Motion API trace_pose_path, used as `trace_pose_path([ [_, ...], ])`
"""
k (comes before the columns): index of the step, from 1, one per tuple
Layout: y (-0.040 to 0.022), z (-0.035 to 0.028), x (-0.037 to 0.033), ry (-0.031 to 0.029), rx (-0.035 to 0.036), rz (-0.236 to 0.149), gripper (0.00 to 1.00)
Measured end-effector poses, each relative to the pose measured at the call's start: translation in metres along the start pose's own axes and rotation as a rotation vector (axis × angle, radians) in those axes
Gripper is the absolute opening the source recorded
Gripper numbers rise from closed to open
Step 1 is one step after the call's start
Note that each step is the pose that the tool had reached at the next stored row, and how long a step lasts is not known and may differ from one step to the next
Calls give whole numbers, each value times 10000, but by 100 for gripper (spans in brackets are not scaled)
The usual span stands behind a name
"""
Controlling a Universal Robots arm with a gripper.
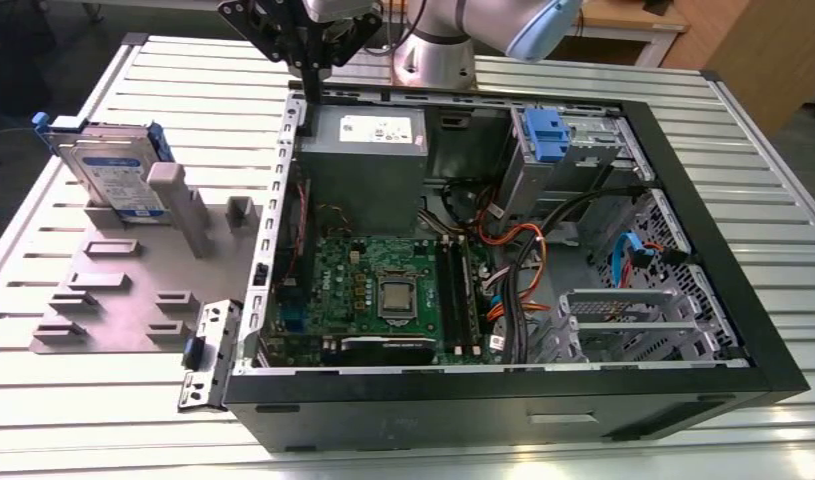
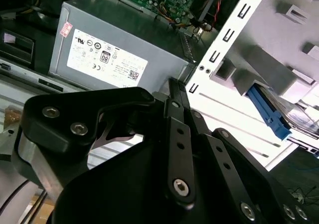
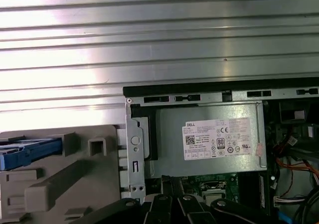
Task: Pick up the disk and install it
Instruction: 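Reach for the disk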
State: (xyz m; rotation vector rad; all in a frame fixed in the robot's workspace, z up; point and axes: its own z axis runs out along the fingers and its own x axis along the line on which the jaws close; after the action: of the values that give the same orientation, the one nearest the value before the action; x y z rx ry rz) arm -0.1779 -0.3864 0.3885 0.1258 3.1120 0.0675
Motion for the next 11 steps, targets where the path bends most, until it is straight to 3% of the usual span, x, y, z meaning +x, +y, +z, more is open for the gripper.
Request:
trace_pose_path([
  [11,31,11,126,-1,0,11,11],
])
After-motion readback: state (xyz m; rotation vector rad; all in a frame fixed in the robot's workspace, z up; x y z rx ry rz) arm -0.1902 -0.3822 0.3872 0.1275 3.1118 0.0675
